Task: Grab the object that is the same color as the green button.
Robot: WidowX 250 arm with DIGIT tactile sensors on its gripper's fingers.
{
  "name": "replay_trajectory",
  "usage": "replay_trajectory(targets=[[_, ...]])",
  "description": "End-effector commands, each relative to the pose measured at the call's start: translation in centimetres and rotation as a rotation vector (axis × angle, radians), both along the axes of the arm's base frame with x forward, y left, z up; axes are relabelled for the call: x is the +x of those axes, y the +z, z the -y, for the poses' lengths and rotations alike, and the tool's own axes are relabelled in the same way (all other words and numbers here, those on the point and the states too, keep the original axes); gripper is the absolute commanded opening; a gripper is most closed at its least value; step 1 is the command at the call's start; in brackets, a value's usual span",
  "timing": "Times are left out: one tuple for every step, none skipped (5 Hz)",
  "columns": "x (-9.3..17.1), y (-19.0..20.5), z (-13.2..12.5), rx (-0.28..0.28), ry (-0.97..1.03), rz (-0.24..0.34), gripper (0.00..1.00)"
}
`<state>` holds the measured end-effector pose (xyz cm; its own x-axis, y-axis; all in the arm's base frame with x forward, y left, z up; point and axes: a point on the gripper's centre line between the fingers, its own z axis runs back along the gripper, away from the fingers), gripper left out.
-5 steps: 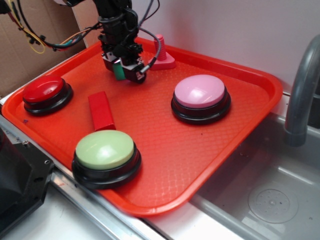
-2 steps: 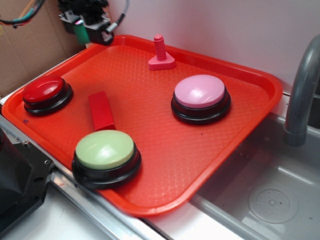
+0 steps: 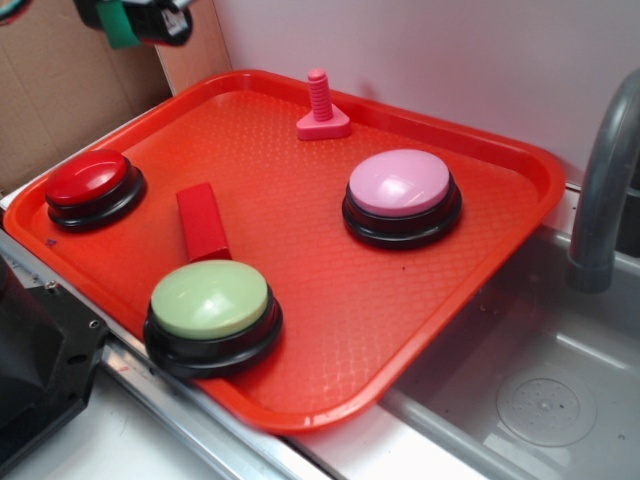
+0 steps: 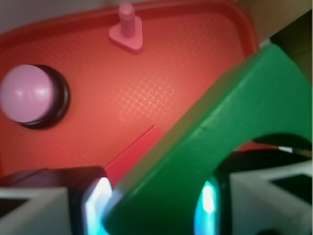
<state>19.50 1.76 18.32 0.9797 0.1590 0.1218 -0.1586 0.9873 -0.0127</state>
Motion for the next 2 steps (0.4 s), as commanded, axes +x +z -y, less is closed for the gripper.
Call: replay_trajectory(targets=[[-0.2,0.2,0.9,-0.008,0.025,0.079,0.00],[-0.2,-0.9,1.1,0.048,0.048,0.098,0.00]])
